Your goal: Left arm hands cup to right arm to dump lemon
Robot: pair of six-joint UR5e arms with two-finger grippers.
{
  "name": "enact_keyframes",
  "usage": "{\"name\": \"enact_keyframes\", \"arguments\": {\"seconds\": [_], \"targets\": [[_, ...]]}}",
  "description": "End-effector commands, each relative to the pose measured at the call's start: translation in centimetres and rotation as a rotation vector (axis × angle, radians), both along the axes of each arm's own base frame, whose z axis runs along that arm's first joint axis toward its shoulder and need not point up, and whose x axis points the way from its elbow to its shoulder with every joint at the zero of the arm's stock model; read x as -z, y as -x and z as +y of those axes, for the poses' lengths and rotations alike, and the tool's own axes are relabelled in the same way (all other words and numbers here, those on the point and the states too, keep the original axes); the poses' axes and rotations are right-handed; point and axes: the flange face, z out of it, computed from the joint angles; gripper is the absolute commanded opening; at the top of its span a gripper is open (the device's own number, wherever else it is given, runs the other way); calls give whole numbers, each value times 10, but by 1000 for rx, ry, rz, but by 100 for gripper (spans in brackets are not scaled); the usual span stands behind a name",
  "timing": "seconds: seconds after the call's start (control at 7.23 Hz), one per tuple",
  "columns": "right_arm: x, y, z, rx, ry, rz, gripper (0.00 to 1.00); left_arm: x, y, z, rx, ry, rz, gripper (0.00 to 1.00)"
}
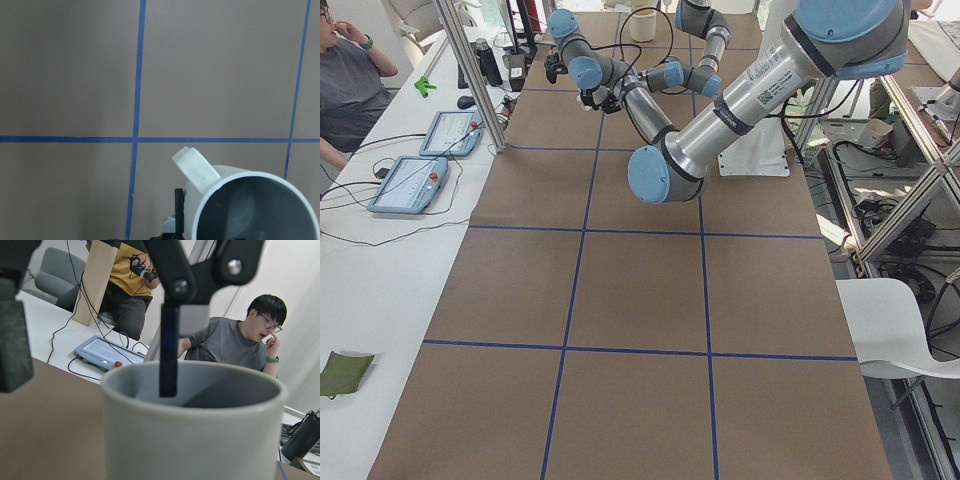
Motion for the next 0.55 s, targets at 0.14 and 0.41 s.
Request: {"name": "enact_keyframes", "arguments": {"seconds": [0.14, 0.41], "targets": [[1, 0, 1, 1, -2, -4, 21, 0, -3, -3, -1, 4, -3, 55], [1, 0, 1, 1, -2, -4, 21, 5, -8, -4, -5, 5, -4, 49]]}}
